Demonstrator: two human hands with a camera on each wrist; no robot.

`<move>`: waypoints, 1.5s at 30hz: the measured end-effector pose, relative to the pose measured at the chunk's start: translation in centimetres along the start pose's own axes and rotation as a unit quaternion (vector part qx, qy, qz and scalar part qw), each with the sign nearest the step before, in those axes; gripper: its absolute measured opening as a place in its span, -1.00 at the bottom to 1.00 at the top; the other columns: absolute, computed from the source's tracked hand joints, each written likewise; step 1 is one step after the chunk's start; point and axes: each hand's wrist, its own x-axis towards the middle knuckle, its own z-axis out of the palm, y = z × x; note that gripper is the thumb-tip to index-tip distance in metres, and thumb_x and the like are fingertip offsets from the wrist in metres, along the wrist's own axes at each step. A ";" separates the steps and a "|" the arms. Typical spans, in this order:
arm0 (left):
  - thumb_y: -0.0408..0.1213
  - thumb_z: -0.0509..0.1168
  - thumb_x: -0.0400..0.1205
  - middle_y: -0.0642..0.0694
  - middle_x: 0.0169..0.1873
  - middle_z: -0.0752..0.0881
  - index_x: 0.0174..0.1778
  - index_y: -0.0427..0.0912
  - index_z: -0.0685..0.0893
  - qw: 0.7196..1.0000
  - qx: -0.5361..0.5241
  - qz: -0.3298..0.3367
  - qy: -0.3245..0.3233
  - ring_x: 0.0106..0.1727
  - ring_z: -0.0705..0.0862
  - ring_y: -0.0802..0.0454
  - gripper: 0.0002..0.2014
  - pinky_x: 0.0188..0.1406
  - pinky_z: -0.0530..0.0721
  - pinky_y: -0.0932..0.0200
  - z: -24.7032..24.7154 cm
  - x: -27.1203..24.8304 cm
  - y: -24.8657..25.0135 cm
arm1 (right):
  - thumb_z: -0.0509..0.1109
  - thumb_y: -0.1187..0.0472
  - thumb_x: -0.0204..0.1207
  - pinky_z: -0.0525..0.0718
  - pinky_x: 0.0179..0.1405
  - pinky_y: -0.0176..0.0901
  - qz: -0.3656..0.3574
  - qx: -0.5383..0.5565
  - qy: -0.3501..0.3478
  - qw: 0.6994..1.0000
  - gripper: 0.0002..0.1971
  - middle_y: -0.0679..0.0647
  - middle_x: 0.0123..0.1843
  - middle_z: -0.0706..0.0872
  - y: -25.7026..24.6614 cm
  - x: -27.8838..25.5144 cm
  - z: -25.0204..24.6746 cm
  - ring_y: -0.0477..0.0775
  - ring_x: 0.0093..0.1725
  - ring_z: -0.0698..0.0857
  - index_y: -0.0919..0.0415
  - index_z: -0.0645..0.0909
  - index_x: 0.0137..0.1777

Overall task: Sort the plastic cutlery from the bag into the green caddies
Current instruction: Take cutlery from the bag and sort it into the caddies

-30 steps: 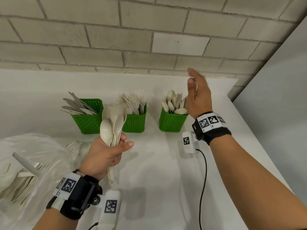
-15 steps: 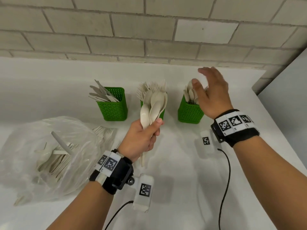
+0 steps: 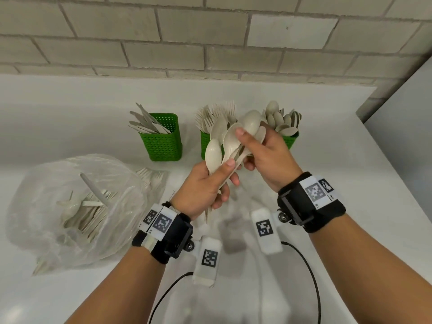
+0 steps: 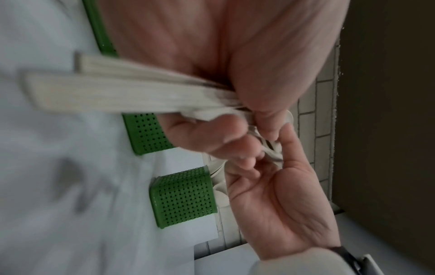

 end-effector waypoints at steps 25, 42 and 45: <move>-0.10 0.21 0.72 -0.01 -0.47 0.47 -0.02 -0.21 0.63 0.997 -0.034 -0.030 0.069 -0.61 0.21 0.13 -0.77 -0.65 0.12 0.36 -0.2 -1.2 0.1 | 0.35 0.24 0.64 0.64 -0.63 -0.16 -0.064 -0.182 0.224 0.955 -0.38 0.20 -0.27 0.72 -2.5 -0.1 -7.8 0.06 -0.61 0.67 0.05 0.13 0.60; -0.18 0.26 0.70 -0.04 -0.48 0.44 -0.06 -0.23 0.63 0.996 -0.039 -0.029 0.075 -0.62 0.21 0.15 -0.82 -0.66 0.13 0.36 0.0 -0.4 0.4 | 0.17 0.11 0.72 0.39 0.22 -0.01 -0.071 -0.575 0.105 0.808 -0.63 0.15 0.33 0.58 0.5 4.7 -8.2 0.23 0.29 0.49 0.18 0.39 0.48; -0.18 0.26 0.70 -0.04 -0.48 0.45 -0.05 -0.23 0.63 0.996 -0.041 -0.034 0.074 -0.62 0.22 0.15 -0.82 -0.67 0.15 0.37 0.0 -0.2 0.3 | 0.06 0.05 0.74 0.18 0.47 0.01 -0.083 -0.630 0.088 0.767 -0.55 0.05 0.64 0.35 1.4 4.9 -8.7 0.15 0.60 0.23 0.16 0.32 0.57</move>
